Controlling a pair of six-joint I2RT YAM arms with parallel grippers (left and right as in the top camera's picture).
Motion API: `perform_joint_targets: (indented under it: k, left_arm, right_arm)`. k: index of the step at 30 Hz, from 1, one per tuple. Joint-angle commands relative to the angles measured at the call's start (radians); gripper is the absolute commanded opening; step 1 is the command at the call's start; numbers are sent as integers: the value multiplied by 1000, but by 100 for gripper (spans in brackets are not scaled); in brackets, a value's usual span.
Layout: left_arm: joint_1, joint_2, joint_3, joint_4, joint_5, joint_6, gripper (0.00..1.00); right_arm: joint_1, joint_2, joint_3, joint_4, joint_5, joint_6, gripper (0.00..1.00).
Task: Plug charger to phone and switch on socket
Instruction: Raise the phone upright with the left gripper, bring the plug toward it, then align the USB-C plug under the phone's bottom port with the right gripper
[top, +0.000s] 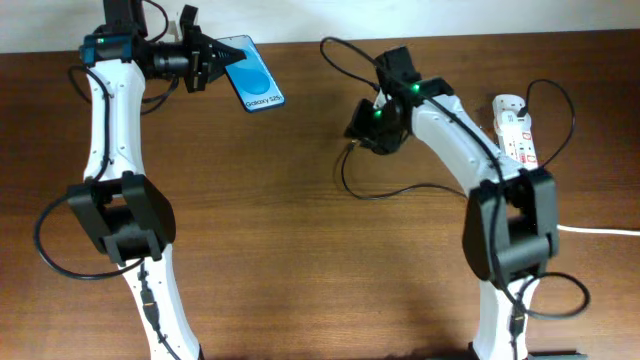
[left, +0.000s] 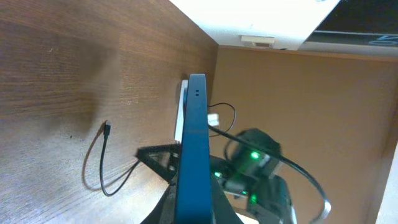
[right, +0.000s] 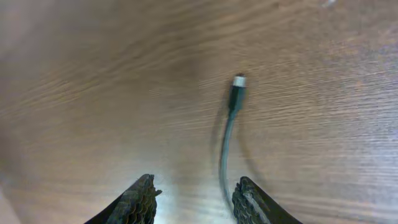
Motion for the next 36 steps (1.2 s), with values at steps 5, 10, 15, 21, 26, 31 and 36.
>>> perform_joint_targets:
  k: [5,10,15,21,26,31,36]
  left_arm:
    - [-9,-24,17,-10,9,18,0]
    - [-13,-24,17,-18,10,18,0]
    - [-13,-24,17,-24,10,18,0]
    - [-13,-24,17,-28,-84,18,0]
    - [-32,-24,17,-53,195,283,0]
    - [-93,-24,17,-53,384,332,0]
    - [-133,-24,17,-54,384,304,0]
  right_arm:
    - [26,112,23,64,66,82,35]
    - [63,171,23,116,99,123,33]
    - [61,200,23,83,102,111,17]
    - [-20,136,24,86,-169,-251,4]
    - [-47,-294,23,-236,-511,-747,5]
    - [143,-441,13,-353,-546,-767,5]
    - [219,-441,-111,-28,-346,-278,4]
